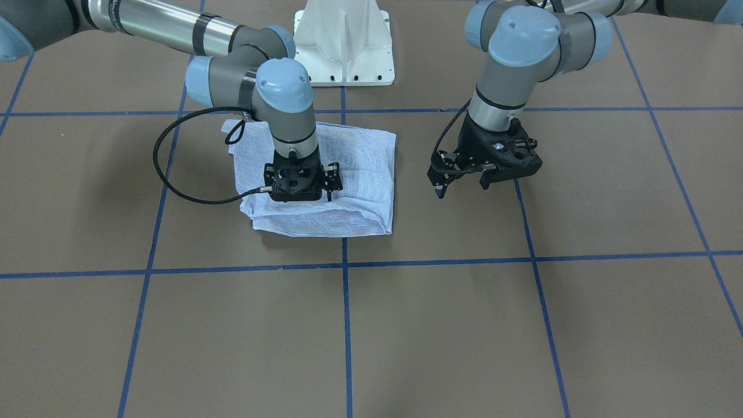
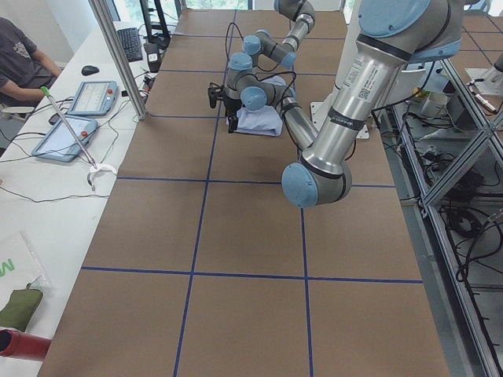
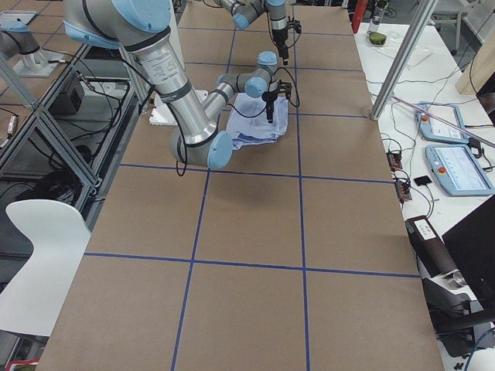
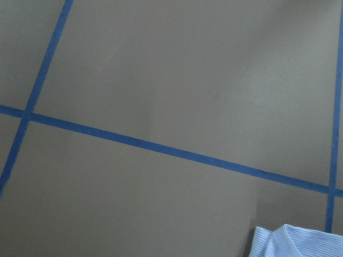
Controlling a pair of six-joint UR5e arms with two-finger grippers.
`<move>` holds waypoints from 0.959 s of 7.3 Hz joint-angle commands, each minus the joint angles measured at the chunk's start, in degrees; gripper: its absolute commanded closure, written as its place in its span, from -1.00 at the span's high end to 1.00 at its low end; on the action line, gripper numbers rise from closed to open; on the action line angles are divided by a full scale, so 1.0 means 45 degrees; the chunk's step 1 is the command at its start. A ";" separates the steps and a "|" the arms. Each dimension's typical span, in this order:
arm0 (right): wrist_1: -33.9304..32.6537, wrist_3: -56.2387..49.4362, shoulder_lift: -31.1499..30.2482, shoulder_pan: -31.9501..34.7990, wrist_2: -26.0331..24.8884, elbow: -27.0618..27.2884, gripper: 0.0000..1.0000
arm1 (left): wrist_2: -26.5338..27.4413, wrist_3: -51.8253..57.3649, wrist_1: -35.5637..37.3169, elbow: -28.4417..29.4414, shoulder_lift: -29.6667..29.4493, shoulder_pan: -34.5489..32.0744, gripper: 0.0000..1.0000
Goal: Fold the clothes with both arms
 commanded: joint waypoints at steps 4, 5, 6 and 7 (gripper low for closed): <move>0.0840 -0.1801 0.0957 0.1521 0.0118 -0.2381 1.00 | -0.0003 -0.0039 -0.0016 -0.0037 0.0002 0.0012 0.99; 0.0820 -0.1862 0.0899 0.1891 0.0525 -0.2323 1.00 | -0.0003 -0.0039 -0.0074 -0.0076 0.0001 -0.0008 1.00; 0.0743 -0.2268 0.0666 0.2591 0.1496 -0.2013 1.00 | -0.0003 0.0348 -0.0094 -0.0154 0.0040 -0.0143 0.99; 0.0723 -0.2968 -0.0264 0.3371 0.2259 -0.1082 1.00 | -0.0022 0.1995 -0.0114 -0.0135 0.0079 -0.0686 1.00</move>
